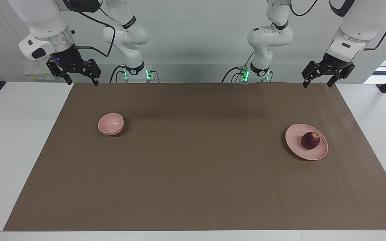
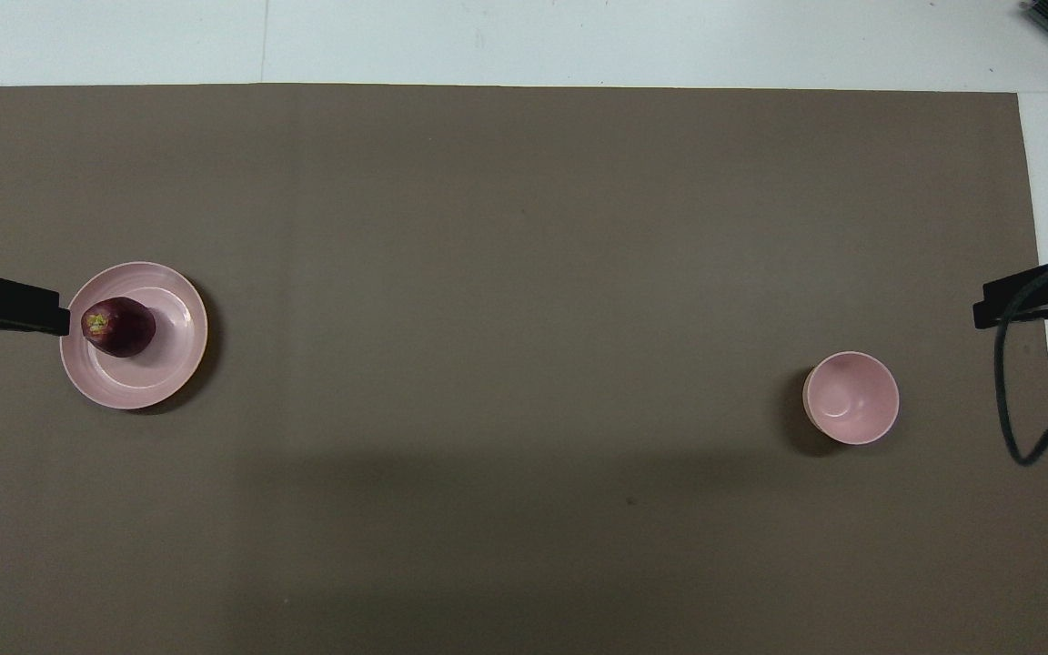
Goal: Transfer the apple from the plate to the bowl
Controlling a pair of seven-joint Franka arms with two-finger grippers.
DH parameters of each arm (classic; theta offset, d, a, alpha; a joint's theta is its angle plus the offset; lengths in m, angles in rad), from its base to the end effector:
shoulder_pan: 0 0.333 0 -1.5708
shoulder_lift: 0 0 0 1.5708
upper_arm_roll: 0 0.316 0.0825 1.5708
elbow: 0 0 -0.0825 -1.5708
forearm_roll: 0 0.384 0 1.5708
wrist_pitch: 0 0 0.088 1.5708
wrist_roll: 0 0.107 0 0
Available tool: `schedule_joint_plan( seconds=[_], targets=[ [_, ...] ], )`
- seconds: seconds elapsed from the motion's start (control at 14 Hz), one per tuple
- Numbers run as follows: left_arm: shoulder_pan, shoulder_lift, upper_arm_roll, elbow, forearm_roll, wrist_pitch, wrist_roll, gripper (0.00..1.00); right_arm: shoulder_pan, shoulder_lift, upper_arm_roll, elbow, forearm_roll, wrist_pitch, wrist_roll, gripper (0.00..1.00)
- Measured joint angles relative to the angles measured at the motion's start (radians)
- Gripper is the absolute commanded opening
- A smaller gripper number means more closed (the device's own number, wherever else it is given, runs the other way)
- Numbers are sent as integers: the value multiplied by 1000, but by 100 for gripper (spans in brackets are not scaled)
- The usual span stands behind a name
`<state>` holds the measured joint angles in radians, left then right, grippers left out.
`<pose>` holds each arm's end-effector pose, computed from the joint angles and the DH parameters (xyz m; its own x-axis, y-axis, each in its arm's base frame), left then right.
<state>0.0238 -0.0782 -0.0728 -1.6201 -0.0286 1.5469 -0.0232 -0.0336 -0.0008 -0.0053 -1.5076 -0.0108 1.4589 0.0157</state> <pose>0.5267 -0.0306 0.6414 0.9996 -0.0263 0.0043 -0.0264 -0.9994 0.0230 0.5425 -0.0224 0.6449 0.9973 -0.0557 -0.0477 -0.0552 -0.9984 0.0115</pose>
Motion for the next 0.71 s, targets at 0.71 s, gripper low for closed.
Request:
schedule_joint_plan(
  seconds=[0.71],
  targets=[
    [11,0,-4,-14,-1,28,-8,100,0,0,0,0,0,-2,0,100]
  ],
)
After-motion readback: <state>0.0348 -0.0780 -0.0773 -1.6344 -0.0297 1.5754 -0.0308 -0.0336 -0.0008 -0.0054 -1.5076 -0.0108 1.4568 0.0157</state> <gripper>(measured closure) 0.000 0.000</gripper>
